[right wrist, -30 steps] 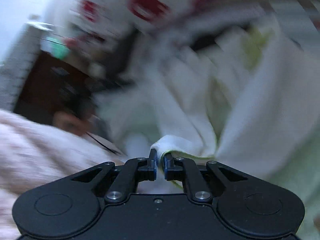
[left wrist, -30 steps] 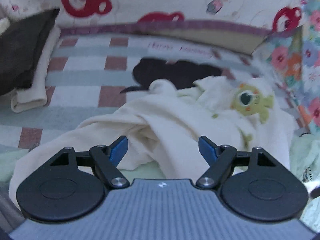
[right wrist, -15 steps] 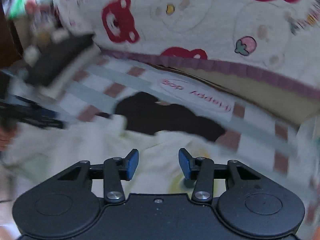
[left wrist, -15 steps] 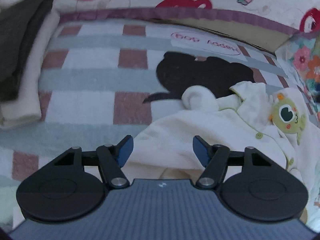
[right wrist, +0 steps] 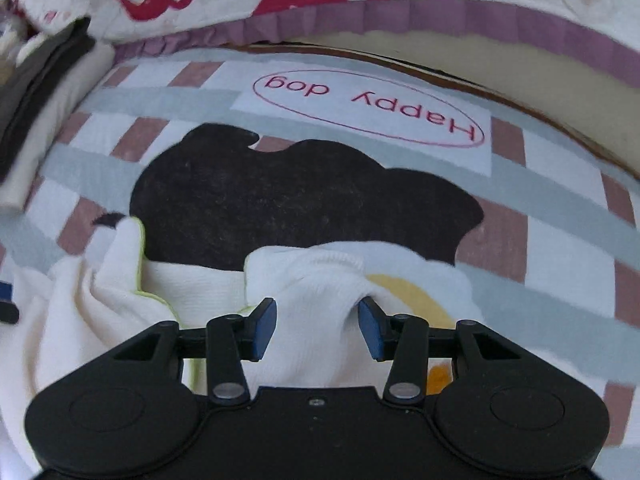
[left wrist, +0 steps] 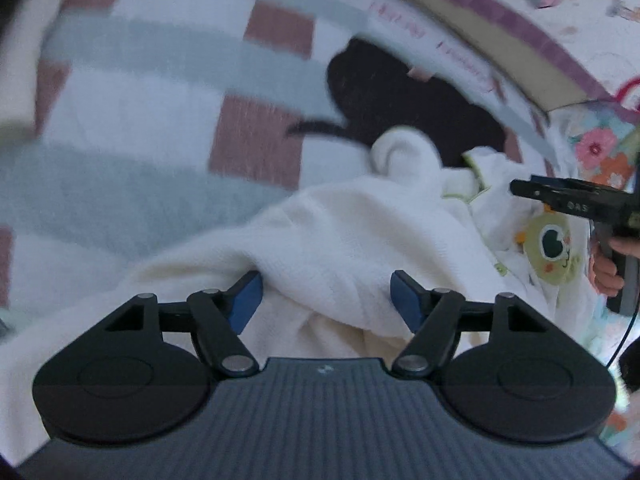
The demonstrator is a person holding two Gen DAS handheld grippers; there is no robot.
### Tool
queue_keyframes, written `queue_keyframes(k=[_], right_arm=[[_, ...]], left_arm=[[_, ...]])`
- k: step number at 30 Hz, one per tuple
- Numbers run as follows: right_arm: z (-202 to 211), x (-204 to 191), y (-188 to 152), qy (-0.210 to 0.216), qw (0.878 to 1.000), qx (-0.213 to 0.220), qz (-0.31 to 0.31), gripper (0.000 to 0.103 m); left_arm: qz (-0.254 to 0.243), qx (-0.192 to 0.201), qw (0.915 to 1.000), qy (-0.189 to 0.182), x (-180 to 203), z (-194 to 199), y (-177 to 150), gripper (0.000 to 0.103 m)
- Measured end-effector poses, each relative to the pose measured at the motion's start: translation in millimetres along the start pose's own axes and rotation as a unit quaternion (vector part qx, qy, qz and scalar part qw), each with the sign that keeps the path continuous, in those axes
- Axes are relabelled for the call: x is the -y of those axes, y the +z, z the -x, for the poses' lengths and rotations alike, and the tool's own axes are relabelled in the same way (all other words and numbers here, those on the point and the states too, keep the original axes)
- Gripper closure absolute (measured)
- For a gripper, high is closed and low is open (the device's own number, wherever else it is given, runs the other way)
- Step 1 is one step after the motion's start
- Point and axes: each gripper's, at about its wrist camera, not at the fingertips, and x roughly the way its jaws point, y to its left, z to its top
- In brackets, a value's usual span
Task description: Fold clothes
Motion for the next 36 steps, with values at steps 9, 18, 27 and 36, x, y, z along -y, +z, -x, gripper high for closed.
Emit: queue_keyframes(k=[9,18,27,36], right_arm=[[-27,-4,-1,-0.034,0.998,-0.019,0.055,0.035],[-26,11,-15,-0.024,0.995,0.056,-0.073,0.090],[96,-14,-8,-0.156,0.944,0.281,-0.070,0.095],[172,3,53,-0.199,0.892,0.401,-0.065,0.095]], left_arm=[[0.078,-0.009,0.9969,-0.006,-2,-17,-11,0.022],[-0.094,0.069,0.9837,0.136,64,-29,-12,0.089],[-0.153,0.225,0.9541,0.126,99,60,-12,0.097],[-0.148,0.322,0.9291,0.106,107,104,42,0.098]])
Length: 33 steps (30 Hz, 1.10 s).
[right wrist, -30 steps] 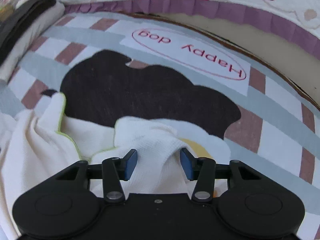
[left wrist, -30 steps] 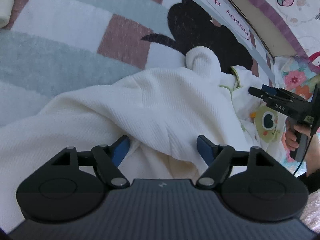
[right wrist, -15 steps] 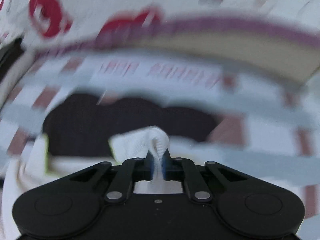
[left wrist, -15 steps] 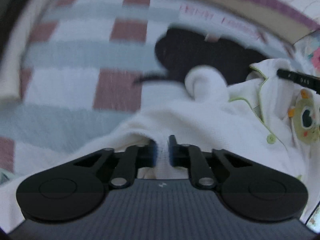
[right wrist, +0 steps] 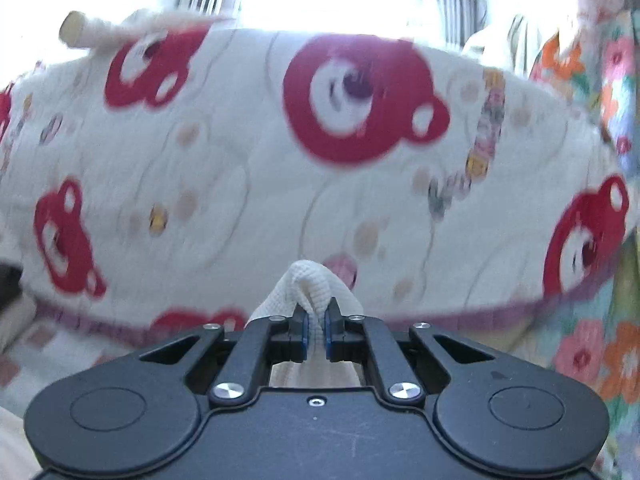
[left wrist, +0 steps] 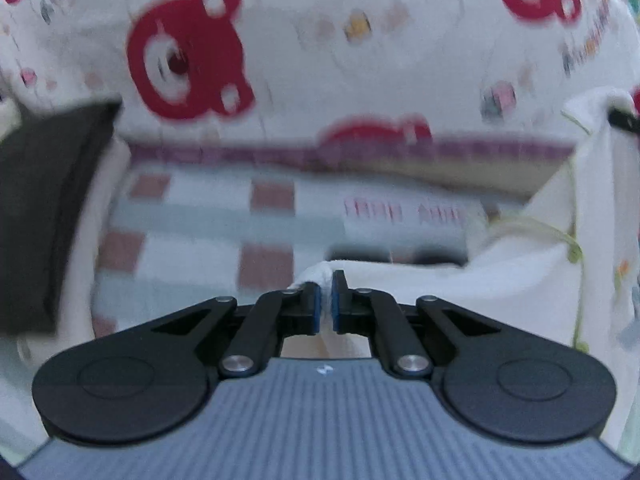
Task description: Fold clothes
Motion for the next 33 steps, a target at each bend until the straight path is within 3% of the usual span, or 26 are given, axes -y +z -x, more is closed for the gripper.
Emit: queue_keyframes(k=[2,4,5,6,7,8,9,11,16,23,28,33], right_arm=[[-6,6,15,-0.004,0.999,0.034,-0.016,0.094],[-24,13,11,0.009,0.999,0.027,-0.030,0.087],[-36,15,7,0.015,0.999,0.017,-0.034,0.072],[-47,18,4,0.022,0.999,0.007,-0.039,0.048],[-58,21,0,0.029,0.999,-0.003,-0.044,0.041],[-72,21,-9,0.016,0.998,-0.039,-0.040,0.039],[-85,19,-23,-0.012,0.995,-0.096,-0.034,0.039],[-93,16,-57,-0.036,0.983,-0.173,-0.041,0.039],[-56,10,-123,0.020,0.971,-0.235,-0.049,0.039],[30,-1,-165,0.068,0.959,-0.275,0.030,0.039],[129,-6,-180,0.115,0.958,-0.263,-0.021,0.039],[183,-41,-208,0.171,0.940,-0.289,0.059,0.039]], left_arm=[[0.012,0.049,0.9987,0.008,-9,9,20,0.098],[0.022,0.097,0.9947,0.024,-15,15,36,0.098],[0.024,0.109,0.9931,0.036,-18,12,39,0.098],[0.013,0.093,0.9946,0.044,-17,-2,38,0.096],[-0.001,0.070,0.9962,0.052,-15,-18,37,0.082],[-0.010,0.018,0.9979,0.061,-19,-41,31,0.073],[-0.016,-0.042,0.9966,0.070,-23,-66,23,0.063],[-0.004,-0.106,0.9921,0.066,-35,-89,0,0.066],[0.003,-0.145,0.9895,0.003,-38,-75,-55,0.063],[-0.024,-0.166,0.9823,-0.083,4,-33,-110,0.058],[-0.082,-0.166,0.9774,-0.102,35,-4,-128,0.055],[-0.049,-0.192,0.9722,-0.125,38,9,-144,0.053]])
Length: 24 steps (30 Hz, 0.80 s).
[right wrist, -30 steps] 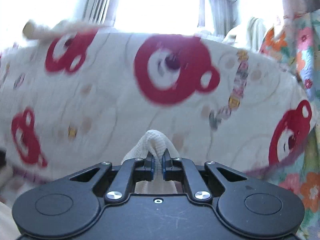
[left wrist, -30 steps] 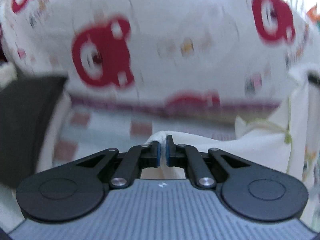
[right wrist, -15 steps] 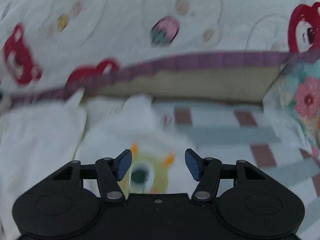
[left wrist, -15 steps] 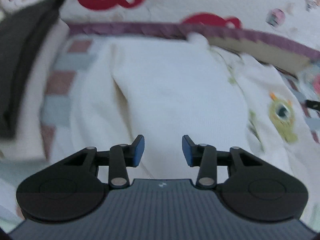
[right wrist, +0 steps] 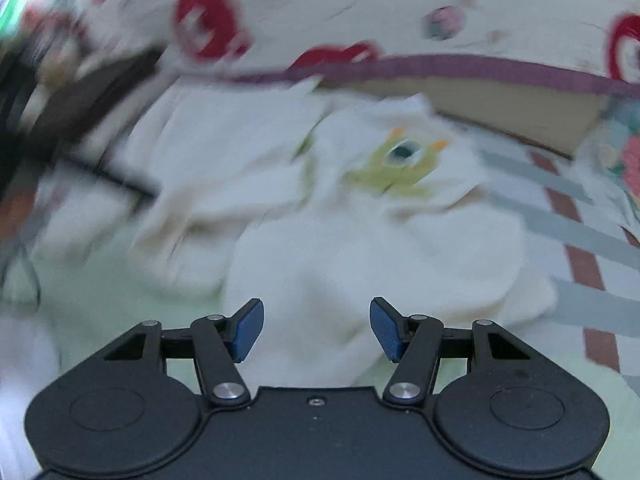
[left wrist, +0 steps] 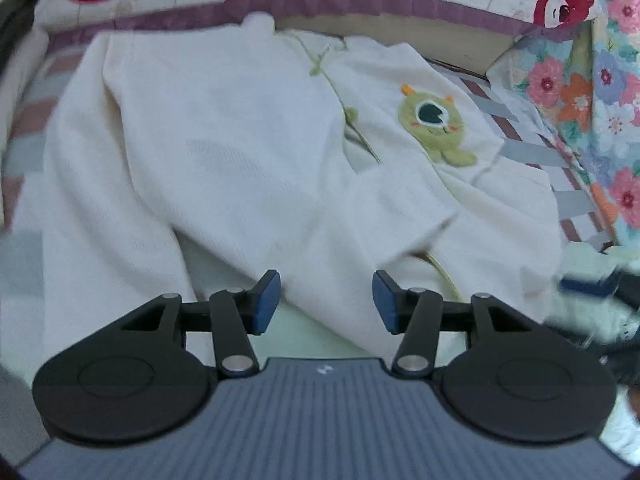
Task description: Fold clothes
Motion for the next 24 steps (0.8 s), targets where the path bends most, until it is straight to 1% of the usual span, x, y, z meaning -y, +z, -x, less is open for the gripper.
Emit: queue_keyframes(k=[1,4,5,6,7,8,10,11,13,14,15,16,17,19,20,22,24], right_arm=[[-2,-7,-4,-0.001,1.000,-0.009,0.016,0.039],[-8,-24,-11,-0.010,0.998,-0.030,0.047,0.039],[-10,-28,-9,-0.013,0.998,-0.036,0.039,0.039],[-10,-29,-5,-0.014,0.999,-0.039,0.016,0.039],[-11,-30,2,-0.003,0.999,-0.043,-0.014,0.039],[-12,-33,6,0.009,0.999,-0.044,-0.024,0.039],[-16,-44,8,0.015,0.999,-0.038,-0.006,0.039],[-20,-49,7,0.008,0.999,-0.041,0.010,0.038],[-34,-59,-1,-0.028,0.996,-0.055,0.057,0.038],[-41,-59,-6,-0.048,0.995,-0.052,0.074,0.044],[-43,-57,-10,-0.066,0.994,-0.034,0.081,0.055],[-43,-51,-13,-0.084,0.993,-0.010,0.080,0.088],[-43,-44,-11,-0.101,0.992,0.006,0.076,0.097],[-31,-29,0,-0.126,0.989,0.043,0.060,0.097],[-22,-19,7,-0.133,0.988,0.065,0.047,0.097],[-6,3,22,-0.141,0.985,0.103,0.016,0.097],[4,30,38,-0.131,0.983,0.124,-0.022,0.097]], left_arm=[[0.007,-0.005,0.9999,-0.005,1,-1,-5,0.053],[0.012,-0.015,0.9998,-0.006,6,-3,-22,0.053],[0.014,-0.016,0.9997,-0.007,6,-2,-27,0.053],[0.017,-0.014,0.9997,-0.009,6,0,-31,0.053],[0.022,-0.009,0.9996,-0.012,3,4,-34,0.052],[0.027,-0.003,0.9995,-0.013,1,8,-36,0.052],[0.033,0.013,0.9993,-0.009,0,17,-35,0.051],[0.033,0.023,0.9992,-0.008,1,21,-34,0.050],[0.033,0.037,0.9987,-0.010,5,25,-35,0.045],[0.030,0.038,0.9988,-0.004,8,23,-36,0.045],[0.026,0.037,0.9990,0.003,11,21,-36,0.044],[0.016,0.040,0.9989,0.016,15,19,-36,0.044],[0.004,0.044,0.9985,0.032,18,17,-36,0.044],[-0.019,0.051,0.9965,0.063,25,13,-35,0.044],[-0.015,0.051,0.9968,0.060,25,12,-35,0.044],[0.009,0.041,0.9982,0.042,23,6,-31,0.040],[0.014,0.025,0.9985,0.046,26,-2,-25,0.040]])
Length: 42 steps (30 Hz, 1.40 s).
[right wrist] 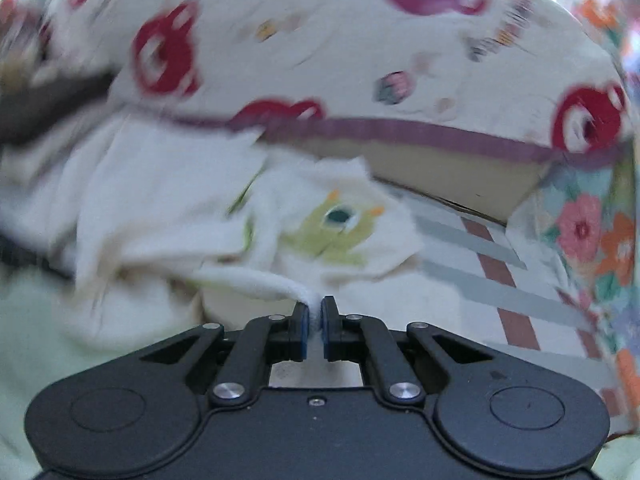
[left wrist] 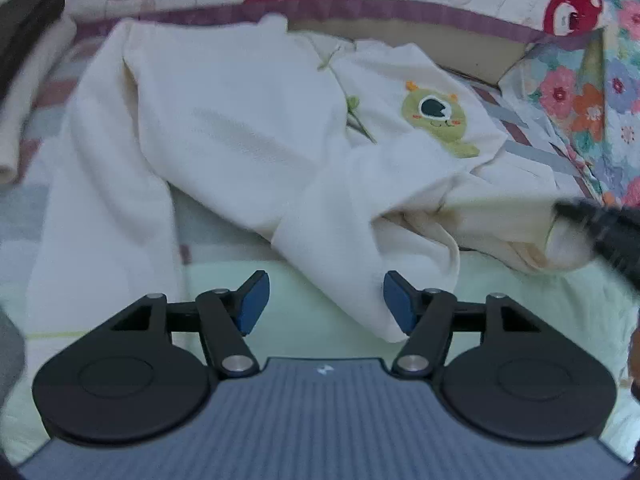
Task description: Fold clothes
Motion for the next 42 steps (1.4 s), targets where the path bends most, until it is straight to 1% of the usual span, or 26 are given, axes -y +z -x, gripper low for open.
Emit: queue_keyframes(k=[2,4,5,7,9,11,13,14,15,16,17,18,19,20,22,23,24,26,27,28,29,31,32,36,38,42], right_arm=[[-2,25,18,0.002,0.999,0.015,-0.035,0.097],[-6,42,34,-0.001,0.998,0.028,-0.049,0.097],[-10,49,40,0.003,0.998,0.032,-0.054,0.097],[-19,61,52,0.007,0.997,0.039,-0.060,0.097],[-31,65,58,0.001,0.998,0.036,-0.050,0.097],[-44,70,61,-0.004,0.999,0.023,-0.047,0.096],[-56,75,59,-0.007,0.999,0.006,-0.043,0.095],[-61,80,56,-0.015,0.999,-0.002,-0.046,0.087],[-64,86,52,-0.022,0.998,-0.015,-0.058,0.077],[-68,93,47,-0.028,0.996,-0.031,-0.074,0.072],[-69,100,41,-0.036,0.994,-0.044,-0.091,0.062],[-68,107,35,-0.048,0.991,-0.055,-0.109,0.056],[-66,113,29,-0.068,0.988,-0.067,-0.122,0.054],[-63,118,22,-0.097,0.983,-0.080,-0.131,0.051],[-59,127,10,-0.162,0.972,-0.101,-0.139,0.050],[-55,133,5,-0.185,0.966,-0.107,-0.148,0.050],[-48,136,0,-0.174,0.964,-0.105,-0.169,0.050],[-32,140,-13,-0.110,0.966,-0.091,-0.215,0.050],[-26,138,-18,-0.074,0.966,-0.087,-0.231,0.051],[-23,131,-23,-0.042,0.968,-0.088,-0.233,0.051],[-21,122,-28,-0.026,0.970,-0.089,-0.226,0.051],[-19,105,-37,-0.009,0.974,-0.091,-0.209,0.051],[-19,100,-41,0.003,0.973,-0.091,-0.213,0.051],[-22,96,-43,0.056,0.961,-0.098,-0.253,0.051],[-24,95,-42,0.058,0.962,-0.106,-0.244,0.051],[-34,89,-40,0.074,0.961,-0.122,-0.238,0.051]], left_arm=[[-0.004,-0.015,0.9997,0.019,8,-8,7,0.040],[-0.004,-0.032,0.9989,0.034,18,-17,16,0.039],[-0.004,-0.034,0.9989,0.032,21,-20,19,0.038],[-0.022,-0.022,0.9992,0.026,31,-25,22,0.031],[-0.047,-0.014,0.9976,0.049,41,-34,24,0.026],[-0.047,-0.027,0.9953,0.080,47,-47,25,0.026],[-0.041,-0.034,0.9946,0.089,49,-53,24,0.026],[-0.038,-0.036,0.9943,0.092,50,-56,24,0.026],[-0.041,-0.032,0.9937,0.099,51,-57,23,0.028],[-0.050,-0.024,0.9923,0.110,53,-57,22,0.032],[-0.060,-0.021,0.9906,0.121,53,-56,20,0.039],[-0.070,-0.019,0.9887,0.131,54,-55,19,0.062],[-0.071,-0.022,0.9878,0.137,52,-54,18,0.090],[-0.071,-0.018,0.9875,0.139,52,-50,17,0.096],[-0.072,-0.006,0.9869,0.144,53,-41,14,0.097],[-0.072,0.000,0.9866,0.146,54,-36,13,0.097],[-0.073,0.006,0.9863,0.148,54,-31,12,0.097],[-0.076,0.011,0.9856,0.151,57,-28,8,0.096],[-0.074,0.008,0.9863,0.147,58,-29,5,0.093],[-0.072,0.006,0.9870,0.144,58,-29,3,0.092],[-0.069,0.002,0.9875,0.141,58,-30,3,0.091],[-0.062,-0.007,0.9885,0.138,55,-34,3,0.089],[-0.058,-0.011,0.9889,0.136,54,-36,4,0.088],[-0.037,-0.020,0.9912,0.125,46,-38,7,0.088],[-0.030,-0.021,0.9919,0.122,44,-37,6,0.087],[-0.027,-0.024,0.9917,0.123,42,-40,3,0.081]])
